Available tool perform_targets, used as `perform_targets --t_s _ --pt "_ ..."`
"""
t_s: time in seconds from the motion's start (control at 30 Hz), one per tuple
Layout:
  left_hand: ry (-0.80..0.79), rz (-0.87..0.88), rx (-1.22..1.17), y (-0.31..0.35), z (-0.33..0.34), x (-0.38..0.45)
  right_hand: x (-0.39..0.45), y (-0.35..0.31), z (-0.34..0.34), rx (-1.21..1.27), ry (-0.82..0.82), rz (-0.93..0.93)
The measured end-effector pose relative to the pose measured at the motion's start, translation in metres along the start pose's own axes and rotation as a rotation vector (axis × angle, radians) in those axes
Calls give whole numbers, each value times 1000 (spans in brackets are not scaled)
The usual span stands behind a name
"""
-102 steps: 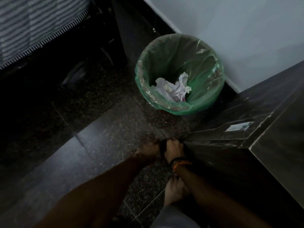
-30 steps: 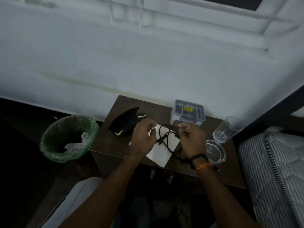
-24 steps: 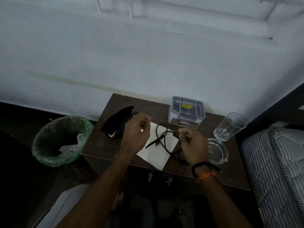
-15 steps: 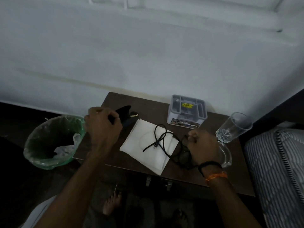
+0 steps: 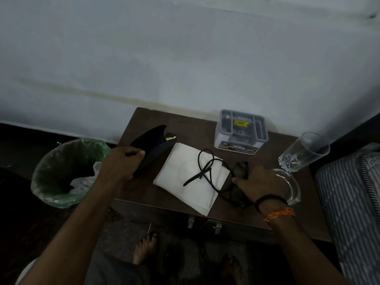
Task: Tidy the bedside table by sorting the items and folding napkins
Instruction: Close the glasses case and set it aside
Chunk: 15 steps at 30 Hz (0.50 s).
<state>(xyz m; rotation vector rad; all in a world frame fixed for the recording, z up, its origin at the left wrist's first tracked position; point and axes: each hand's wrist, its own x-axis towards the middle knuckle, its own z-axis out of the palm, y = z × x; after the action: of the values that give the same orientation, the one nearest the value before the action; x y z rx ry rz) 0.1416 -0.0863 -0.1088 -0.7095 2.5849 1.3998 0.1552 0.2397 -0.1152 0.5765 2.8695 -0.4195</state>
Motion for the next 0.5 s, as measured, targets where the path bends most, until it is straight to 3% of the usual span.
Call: perform_targets --t_s 0.2,0.5 --pt "46 40 44 -5 5 7 3 1 -4 49 -49 15" --pt "207 432 105 4 7 7 3 2 -13 245 51 -28"
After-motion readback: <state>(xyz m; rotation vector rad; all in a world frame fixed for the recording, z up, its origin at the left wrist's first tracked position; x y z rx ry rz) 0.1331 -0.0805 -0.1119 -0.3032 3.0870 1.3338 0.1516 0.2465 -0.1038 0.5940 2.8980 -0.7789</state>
